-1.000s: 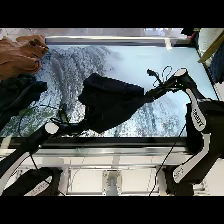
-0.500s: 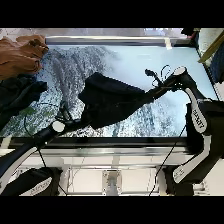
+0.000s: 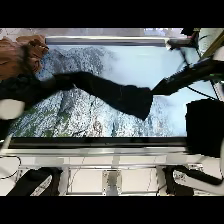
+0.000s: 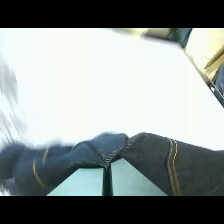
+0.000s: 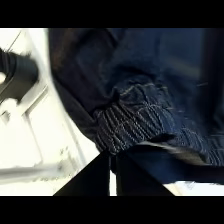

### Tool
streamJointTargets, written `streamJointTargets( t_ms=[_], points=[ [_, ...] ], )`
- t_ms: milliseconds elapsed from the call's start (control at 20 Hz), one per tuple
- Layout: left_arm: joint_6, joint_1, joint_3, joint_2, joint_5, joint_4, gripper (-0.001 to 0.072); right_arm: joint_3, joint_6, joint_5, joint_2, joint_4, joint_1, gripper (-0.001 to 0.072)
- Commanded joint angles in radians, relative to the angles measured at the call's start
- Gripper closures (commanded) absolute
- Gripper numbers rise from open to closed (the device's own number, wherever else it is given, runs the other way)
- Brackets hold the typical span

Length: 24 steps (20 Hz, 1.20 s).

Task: Fold the clothes and pants, and hang the long-sleeved shirts on hangers.

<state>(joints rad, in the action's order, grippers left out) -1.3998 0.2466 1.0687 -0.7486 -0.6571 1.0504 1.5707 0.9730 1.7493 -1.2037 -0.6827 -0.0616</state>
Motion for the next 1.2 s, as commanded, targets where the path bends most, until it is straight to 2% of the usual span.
streamJointTargets(
  t_ms=[0,100,250,400,600,850,1150],
  points=[
    [-0.026,-0.017,0.272,0.089,-0.235,0.176,0.0696,0.016,0.093,-0.136,0.243,-0.002,0.001,0.0696],
    [-0.026,-0.007,0.366,0.091,-0.307,0.169,0.0696,0.066,0.142,-0.138,0.282,-0.003,0.001,0.0697],
    [-0.04,0.021,0.377,0.047,-0.391,0.17,0.0697,0.085,0.202,-0.134,0.262,-0.005,0.001,0.0697],
    [-0.04,0.046,0.377,-0.093,-0.46,0.196,0.0697,0.031,0.205,-0.133,0.195,-0.006,0.025,0.0697],
    [-0.04,0.073,0.377,-0.298,-0.473,0.195,0.0696,-0.132,0.195,-0.163,0.092,-0.013,0.115,0.0696],
    [-0.039,0.077,0.377,-0.478,-0.396,0.199,0.0695,-0.184,0.142,-0.446,-0.067,-0.119,0.159,0.0697],
    [-0.04,0.061,0.377,-0.587,-0.122,0.199,0.0695,-0.182,0.133,-0.823,-0.28,-0.14,0.145,0.0697]
  ],
)
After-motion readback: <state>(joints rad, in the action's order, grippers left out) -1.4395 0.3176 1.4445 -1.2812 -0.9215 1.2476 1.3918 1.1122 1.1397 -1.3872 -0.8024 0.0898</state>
